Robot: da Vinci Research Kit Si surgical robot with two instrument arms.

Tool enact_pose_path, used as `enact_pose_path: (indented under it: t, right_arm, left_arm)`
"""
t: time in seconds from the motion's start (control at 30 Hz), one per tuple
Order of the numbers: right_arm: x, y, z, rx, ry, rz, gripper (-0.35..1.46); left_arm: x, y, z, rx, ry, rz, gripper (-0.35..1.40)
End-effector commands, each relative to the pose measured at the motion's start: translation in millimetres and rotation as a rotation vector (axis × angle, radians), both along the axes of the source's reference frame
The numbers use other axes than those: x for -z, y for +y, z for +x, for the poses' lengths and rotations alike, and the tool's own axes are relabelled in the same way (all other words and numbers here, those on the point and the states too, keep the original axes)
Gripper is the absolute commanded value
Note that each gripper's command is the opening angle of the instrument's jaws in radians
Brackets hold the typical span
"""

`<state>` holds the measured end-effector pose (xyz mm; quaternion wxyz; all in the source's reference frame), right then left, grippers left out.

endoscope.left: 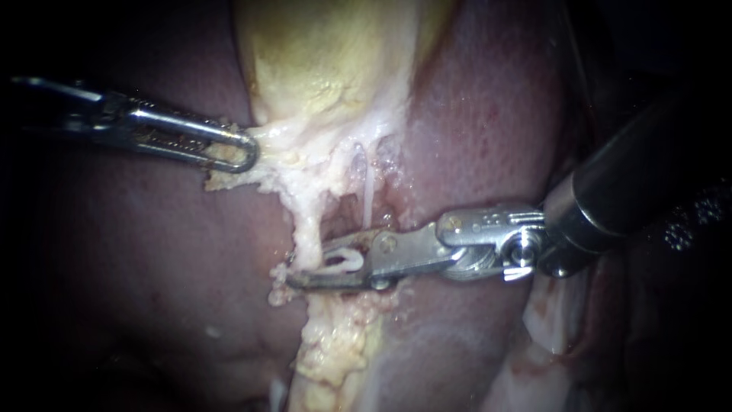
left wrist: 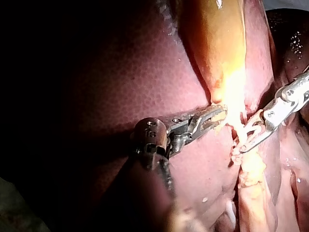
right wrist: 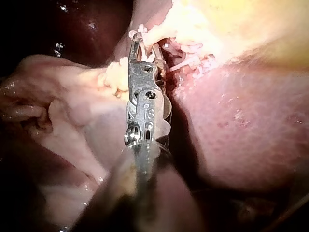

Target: Clipping third clip left tube

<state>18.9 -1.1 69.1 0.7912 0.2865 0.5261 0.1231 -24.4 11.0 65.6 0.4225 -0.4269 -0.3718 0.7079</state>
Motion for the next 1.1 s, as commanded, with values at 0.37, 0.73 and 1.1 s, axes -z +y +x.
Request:
enact_pose_path:
  t: [0.37, 0.73, 1.1]
  right_arm:
    - [0.0, 0.1, 0.1, -0.014, 0.026, 0.004, 0.48]
    - [-0.3, 0.8, -0.5, -0.034, 0.072, 0.027, 0.50]
    - [0.4, 3.3, -2.2, -0.089, 0.150, 0.149, 0.50]
  left_arm:
    - [0.0, 0.0, 0.0, 0.000, 0.000, 0.000, -0.35]
    - [0.1, 0.0, 0.1, 0.000, -0.001, 0.001, -0.35]
    - [0.2, -0.1, 0.1, 0.000, -0.001, 0.001, -0.35]
